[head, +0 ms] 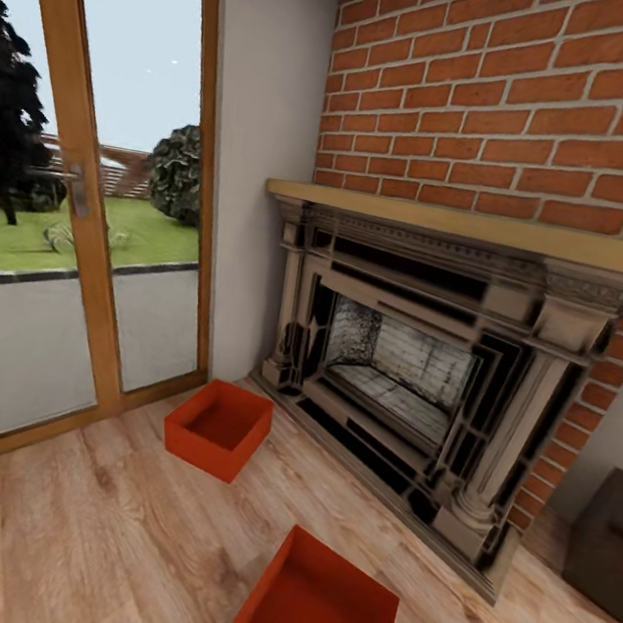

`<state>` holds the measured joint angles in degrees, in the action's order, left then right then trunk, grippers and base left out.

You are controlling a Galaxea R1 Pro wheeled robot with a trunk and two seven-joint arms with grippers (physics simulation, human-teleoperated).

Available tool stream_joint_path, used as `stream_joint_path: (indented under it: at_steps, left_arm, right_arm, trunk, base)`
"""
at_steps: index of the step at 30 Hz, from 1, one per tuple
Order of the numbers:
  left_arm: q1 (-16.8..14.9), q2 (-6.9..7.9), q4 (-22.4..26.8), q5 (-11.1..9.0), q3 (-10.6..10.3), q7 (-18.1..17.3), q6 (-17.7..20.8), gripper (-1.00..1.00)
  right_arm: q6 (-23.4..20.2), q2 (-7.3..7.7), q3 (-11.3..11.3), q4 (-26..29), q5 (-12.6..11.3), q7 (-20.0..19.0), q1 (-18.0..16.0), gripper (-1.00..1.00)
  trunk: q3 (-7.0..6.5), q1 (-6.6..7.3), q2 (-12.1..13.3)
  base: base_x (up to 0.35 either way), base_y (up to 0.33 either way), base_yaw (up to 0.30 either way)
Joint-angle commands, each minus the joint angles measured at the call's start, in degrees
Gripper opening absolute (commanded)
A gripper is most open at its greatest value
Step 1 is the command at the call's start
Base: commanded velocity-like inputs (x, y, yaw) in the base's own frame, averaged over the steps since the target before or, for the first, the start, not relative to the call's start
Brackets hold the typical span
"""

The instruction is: Move the two storage containers from the living room to the garage. In the garage, place one container on the floor and stack the other container on top of it (either order is fine).

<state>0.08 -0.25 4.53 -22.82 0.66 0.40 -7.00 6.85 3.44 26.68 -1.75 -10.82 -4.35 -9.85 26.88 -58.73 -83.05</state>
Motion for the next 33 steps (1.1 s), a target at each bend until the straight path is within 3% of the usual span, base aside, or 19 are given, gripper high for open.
stream_joint_path:
  at_steps: [1, 33]
  left_arm:
    - [0.01, 0.00, 0.04, -0.21, 0.04, 0.04, -0.12, 1.00]
    - [0.01, 0.07, 0.04, -0.21, 0.13, 0.12, -0.12, 1.00]
  right_arm:
    - [0.35, -0.01, 0.39, -0.19, -0.61, -0.32, -0.08, 1.00]
    - [0.35, -0.19, 0.39, -0.18, -0.61, -0.31, -0.08, 1.00]
  trunk:
    - [0.05, 0.00, -0.03]
    - [0.05, 0.00, -0.03]
  base:
    - [0.000, 0.000, -0.290]
    - [0.000, 0.000, -0.290]
